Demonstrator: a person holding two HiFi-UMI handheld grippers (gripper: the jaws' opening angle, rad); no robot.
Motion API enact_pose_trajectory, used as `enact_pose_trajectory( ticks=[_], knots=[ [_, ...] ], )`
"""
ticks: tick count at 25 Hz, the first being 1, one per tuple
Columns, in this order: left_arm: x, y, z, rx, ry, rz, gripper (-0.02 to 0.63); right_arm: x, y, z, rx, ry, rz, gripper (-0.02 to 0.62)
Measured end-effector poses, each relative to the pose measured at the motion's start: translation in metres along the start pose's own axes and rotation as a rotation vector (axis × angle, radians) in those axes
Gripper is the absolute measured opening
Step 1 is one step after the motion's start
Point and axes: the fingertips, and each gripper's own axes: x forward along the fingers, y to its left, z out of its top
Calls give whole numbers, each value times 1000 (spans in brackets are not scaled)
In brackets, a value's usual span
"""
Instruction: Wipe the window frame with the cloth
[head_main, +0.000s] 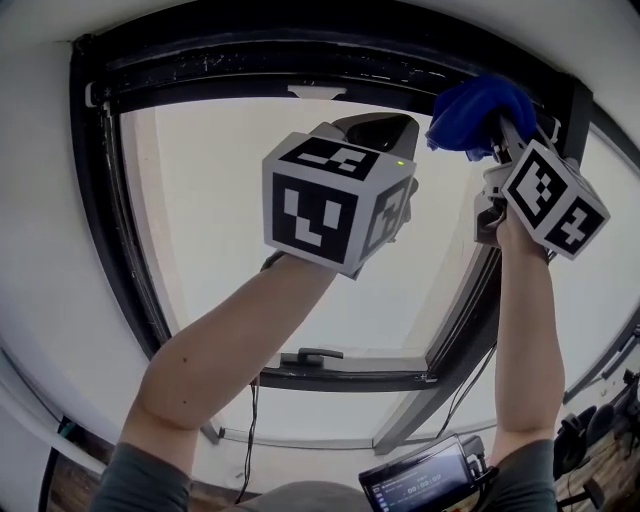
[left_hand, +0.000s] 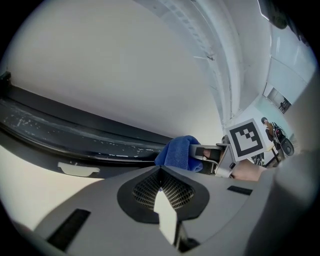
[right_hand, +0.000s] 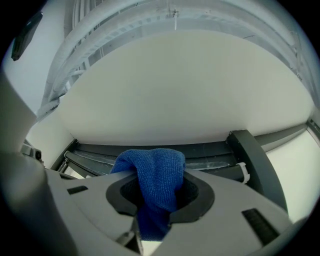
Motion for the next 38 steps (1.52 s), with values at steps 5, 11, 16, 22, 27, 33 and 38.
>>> enact_pose_trajectory(
  ticks=[5,11,16,22,27,33,38],
  knots=[
    [36,-34,-13,-25,8,-26,8,-11,-52,1,-21,5,-33,118],
    [71,-69,-18,7,6,-59,8,-21,-108,-4,-9,7,-86,118],
    [96,-94,-29,-9,21,-90,8,-32,-150,-9,-18,20,-123,118],
    [117,-114,-50,-39,75,-81,8,-38,-178,-11,-33,36,-144,118],
    [118,-121,-50,-43,45,-103,8,-41,-174,-9,-36,49,-131,118],
    [116,-108,-32,-55,13,-106,8,-51,-165,30,-64,-11,-134,118],
    [111,-103,-16,3,-16,-98,8,-47,-156,42,-121,-15,-137,118]
  ],
)
